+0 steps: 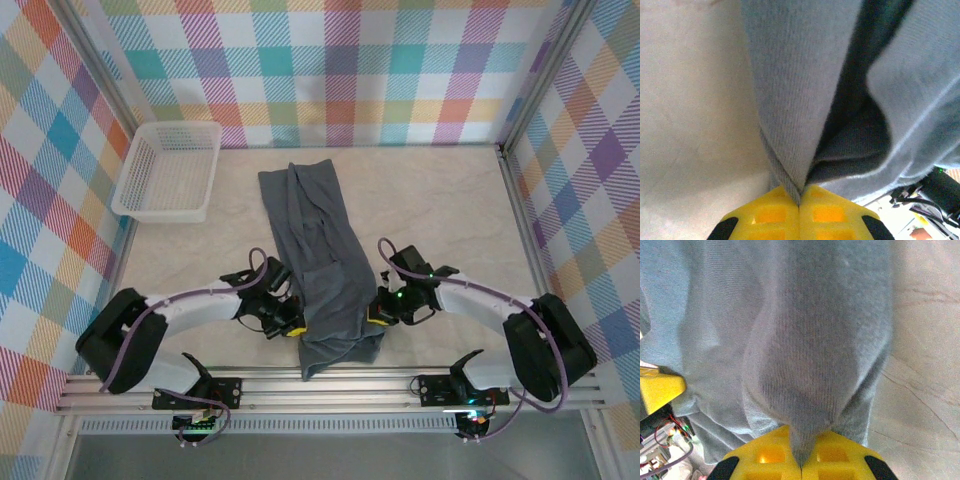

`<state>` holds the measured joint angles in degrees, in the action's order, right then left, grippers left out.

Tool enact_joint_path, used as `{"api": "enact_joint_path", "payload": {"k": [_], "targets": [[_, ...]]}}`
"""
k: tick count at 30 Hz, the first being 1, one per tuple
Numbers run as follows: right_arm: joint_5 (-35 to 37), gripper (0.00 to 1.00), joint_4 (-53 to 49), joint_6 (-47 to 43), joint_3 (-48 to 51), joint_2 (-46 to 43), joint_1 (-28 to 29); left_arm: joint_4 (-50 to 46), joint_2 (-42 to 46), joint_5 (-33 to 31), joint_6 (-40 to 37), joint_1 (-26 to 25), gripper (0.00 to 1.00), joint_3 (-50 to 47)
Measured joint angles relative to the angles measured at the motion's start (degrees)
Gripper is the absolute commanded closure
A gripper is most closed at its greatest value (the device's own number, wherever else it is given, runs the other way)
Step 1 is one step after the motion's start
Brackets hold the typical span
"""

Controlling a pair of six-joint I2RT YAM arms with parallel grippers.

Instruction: Fold the inside-out t-shirt

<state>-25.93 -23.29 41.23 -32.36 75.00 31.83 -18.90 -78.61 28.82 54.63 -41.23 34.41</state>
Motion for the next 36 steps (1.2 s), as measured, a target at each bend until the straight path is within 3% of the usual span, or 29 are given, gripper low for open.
{"api": "enact_joint_path", "payload": {"k": [7, 12, 16, 20, 25, 29, 30, 31, 32, 34, 36], "targets": [[-1.55, 1.0, -4.52, 0.9, 5.14, -17.49, 0.0, -2.19, 9.6, 0.28, 1.36, -0.57, 1.0, -1.9], [-1.44, 1.0, -10.08, 0.52, -2.36, -20.74, 0.02, -7.65, 13.18, -1.27, 1.86, -0.57, 1.0, 3.15], [1.31, 1.0, -12.98, -1.84, -17.03, -12.04, 0.04, -11.32, 14.32, -3.39, 1.44, 2.56, 1.0, 11.82], [4.35, 1.0, -12.31, -5.4, -31.67, -0.5, -0.66, -11.28, 12.96, -4.04, 0.7, 10.91, 1.0, 17.75], [5.99, 1.0, -9.6, -8.74, -47.71, 16.13, -3.93, -10.47, 1.77, -5.16, -2.97, 21.07, 1.0, 27.56], [6.45, 1.0, -8.2, -9.94, -59.76, 28.65, -6.93, -8.31, -8.37, -6.29, -5.46, 25.79, 1.0, 35.89], [6.36, 0.96, -7.67, -10.27, -62.45, 31.45, -7.54, -7.65, -11.58, -6.75, -6.14, 26.84, 1.0, 38.53], [6.1, 0.86, -7.19, -10.47, -65.33, 34.45, -8.22, -6.86, -14.82, -7.13, -6.58, 27.78, 0.94, 41.13], [5.95, 0.7, -6.78, -10.56, -67.54, 36.76, -8.72, -6.27, -17.31, -7.26, -6.93, 28.41, 0.81, 43.08], [5.09, 0.43, -6.21, -10.64, -72.83, 42.14, -9.94, -5.22, -23.43, -8.13, -8.28, 29.64, 0.43, 47.89], [3.93, 0.33, -7.06, -10.95, -78.84, 47.39, -11.23, -5.07, -29.07, -8.79, -9.55, 30.58, 0.27, 52.76]]}}
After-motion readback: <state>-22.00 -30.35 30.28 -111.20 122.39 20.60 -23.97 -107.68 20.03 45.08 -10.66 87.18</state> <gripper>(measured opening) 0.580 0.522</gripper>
